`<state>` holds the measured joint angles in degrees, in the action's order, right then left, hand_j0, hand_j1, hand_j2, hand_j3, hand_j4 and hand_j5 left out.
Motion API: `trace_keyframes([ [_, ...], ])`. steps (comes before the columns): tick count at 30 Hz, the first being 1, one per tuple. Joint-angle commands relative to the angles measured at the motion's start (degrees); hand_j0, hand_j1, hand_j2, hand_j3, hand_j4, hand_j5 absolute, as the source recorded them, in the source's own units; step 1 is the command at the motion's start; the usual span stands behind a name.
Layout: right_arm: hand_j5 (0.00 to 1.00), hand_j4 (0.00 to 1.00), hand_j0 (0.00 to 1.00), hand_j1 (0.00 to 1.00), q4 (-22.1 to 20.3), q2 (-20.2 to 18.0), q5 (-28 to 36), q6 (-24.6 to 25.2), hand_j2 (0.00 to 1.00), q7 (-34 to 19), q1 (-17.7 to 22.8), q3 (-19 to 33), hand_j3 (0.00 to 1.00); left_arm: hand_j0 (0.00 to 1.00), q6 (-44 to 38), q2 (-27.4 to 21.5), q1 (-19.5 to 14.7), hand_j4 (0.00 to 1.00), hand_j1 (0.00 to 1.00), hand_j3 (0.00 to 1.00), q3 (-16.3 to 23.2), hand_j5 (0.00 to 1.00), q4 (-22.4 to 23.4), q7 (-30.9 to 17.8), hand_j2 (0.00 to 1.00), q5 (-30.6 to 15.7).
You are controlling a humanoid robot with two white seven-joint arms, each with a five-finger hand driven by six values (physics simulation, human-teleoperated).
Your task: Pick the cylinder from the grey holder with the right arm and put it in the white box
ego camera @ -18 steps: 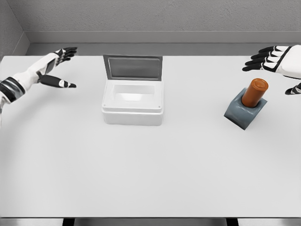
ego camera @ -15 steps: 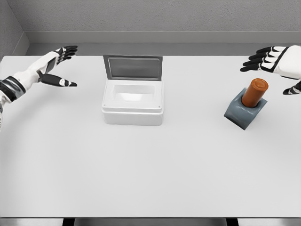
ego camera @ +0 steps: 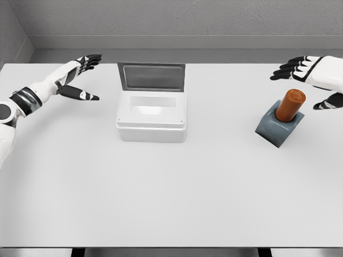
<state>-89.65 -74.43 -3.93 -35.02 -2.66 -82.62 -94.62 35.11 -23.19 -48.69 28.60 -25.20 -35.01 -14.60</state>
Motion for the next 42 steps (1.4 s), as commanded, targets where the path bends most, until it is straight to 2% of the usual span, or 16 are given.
trace_keyframes([
  [1, 1.00, 1.00, 1.00, 1.00, 2.2, 2.2, 0.3, 0.0, 1.00, -0.9, 0.0, 0.0, 1.00, 1.00, -0.1, 0.0, 0.0, 1.00, 1.00, 1.00, -0.2, 1.00, 0.0, 0.0, 1.00, -0.4],
  [3, 1.00, 1.00, 1.00, 1.00, 2.9, 3.1, 0.2, 0.0, 1.00, -1.2, 0.1, 0.0, 1.00, 1.00, -0.1, 0.1, 0.1, 1.00, 1.00, 1.00, -0.3, 1.00, -0.1, 0.0, 1.00, -0.5],
  [4, 1.00, 1.00, 1.00, 1.00, 4.7, 3.9, 0.1, 0.0, 1.00, -1.4, 0.4, -0.1, 1.00, 1.00, -0.1, 0.1, 0.1, 1.00, 1.00, 1.00, -0.3, 1.00, -0.1, 0.0, 1.00, -0.5],
  [9, 1.00, 1.00, 1.00, 1.00, 6.4, 3.8, -0.3, 0.0, 1.00, -2.8, 0.9, 0.0, 1.00, 1.00, -0.1, 0.1, 0.1, 1.00, 1.00, 1.00, 0.0, 1.00, 0.0, 0.0, 1.00, -0.4],
  [14, 1.00, 1.00, 1.00, 1.00, 6.2, 3.9, -0.5, 0.0, 1.00, -9.7, 0.8, 0.3, 1.00, 1.00, -0.5, 0.1, 0.2, 1.00, 1.00, 1.00, -0.1, 1.00, -0.1, 0.0, 1.00, -0.4],
  [17, 1.00, 1.00, 1.00, 1.00, 6.3, 6.7, -0.7, 0.0, 1.00, -11.4, 0.8, 0.4, 1.00, 1.00, -0.7, 0.1, 0.3, 1.00, 1.00, 1.00, -0.2, 1.00, -0.1, 0.0, 1.00, -0.4],
  [22, 1.00, 1.00, 1.00, 1.00, 6.8, 6.9, -0.7, 0.0, 1.00, -12.0, 0.8, 1.5, 1.00, 1.00, -0.8, 0.1, 0.3, 1.00, 1.00, 1.00, -0.2, 1.00, -0.2, 0.0, 1.00, -0.4],
  [27, 1.00, 1.00, 1.00, 1.00, 13.1, 10.5, -0.6, 0.0, 1.00, -12.4, 0.9, 1.6, 1.00, 1.00, -0.8, 0.2, 0.3, 1.00, 1.00, 1.00, -0.2, 1.00, -0.2, 0.0, 1.00, -0.4],
  [32, 1.00, 1.00, 1.00, 1.00, 15.4, 12.0, -0.6, 0.0, 1.00, -12.4, 1.1, 1.5, 1.00, 1.00, -0.8, 0.2, 0.3, 1.00, 1.00, 1.00, -0.2, 1.00, -0.2, 0.0, 1.00, -0.4],
  [42, 1.00, 1.00, 1.00, 1.00, 13.4, 12.5, -1.5, 0.0, 1.00, -12.6, 2.2, 0.9, 1.00, 1.00, -0.9, 0.2, 0.3, 1.00, 1.00, 1.00, -0.1, 1.00, -0.2, 0.0, 1.00, -0.4],
])
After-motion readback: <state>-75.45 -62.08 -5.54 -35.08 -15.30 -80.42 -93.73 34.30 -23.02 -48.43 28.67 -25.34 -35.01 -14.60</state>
